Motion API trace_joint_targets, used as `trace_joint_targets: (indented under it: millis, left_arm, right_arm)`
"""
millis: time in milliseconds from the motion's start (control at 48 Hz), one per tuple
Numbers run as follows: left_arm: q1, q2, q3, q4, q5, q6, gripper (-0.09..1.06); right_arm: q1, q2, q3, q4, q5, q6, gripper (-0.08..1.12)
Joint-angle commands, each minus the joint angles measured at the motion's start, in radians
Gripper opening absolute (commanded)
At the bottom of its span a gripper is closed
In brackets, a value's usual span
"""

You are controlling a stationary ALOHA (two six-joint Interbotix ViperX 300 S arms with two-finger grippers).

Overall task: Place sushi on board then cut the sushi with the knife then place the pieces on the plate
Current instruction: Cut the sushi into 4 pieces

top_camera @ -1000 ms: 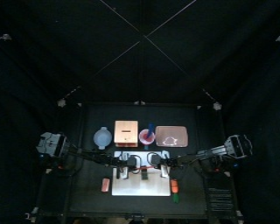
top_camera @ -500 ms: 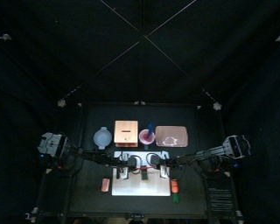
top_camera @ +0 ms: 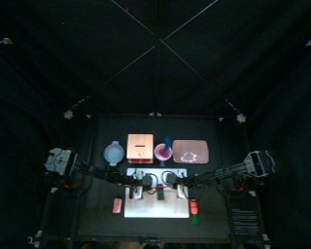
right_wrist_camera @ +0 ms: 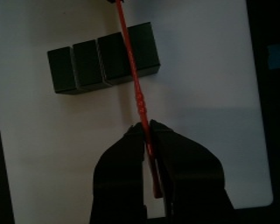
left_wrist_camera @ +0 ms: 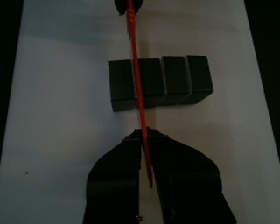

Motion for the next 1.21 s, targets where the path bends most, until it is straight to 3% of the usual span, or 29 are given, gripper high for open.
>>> trace_joint_targets:
  millis: [21, 229, 625, 854, 979, 1208]
  left_arm:
    - [-0.006, -0.002, -0.021, 0.003, -0.005, 0.0, 0.48]
    - [0.025, 0.005, -0.02, 0.017, -0.005, 0.002, 0.48]
    - [0.08, -0.002, -0.023, 0.092, -0.003, 0.0, 0.48]
    - [0.083, -0.043, -0.02, 0.095, -0.003, -0.002, 0.48]
    - [0.067, -0.087, -0.023, 0.095, 0.003, -0.003, 0.48]
    - [-0.02, -0.115, -0.031, 0.094, 0.002, -0.002, 0.48]
  right_arm:
    - [-0.011, 0.002, -0.015, 0.009, 0.0, 0.009, 0.36]
    - [-0.017, 0.017, -0.003, 0.012, 0.006, 0.009, 0.36]
    - [-0.057, 0.0, -0.009, 0.002, 0.037, 0.009, 0.36]
    - [-0.051, -0.061, -0.02, 0.006, 0.094, 0.009, 0.36]
    - [-0.048, -0.118, -0.021, 0.006, 0.121, 0.009, 0.36]
    - [-0.011, -0.175, -0.021, 0.026, 0.123, 0.009, 0.36]
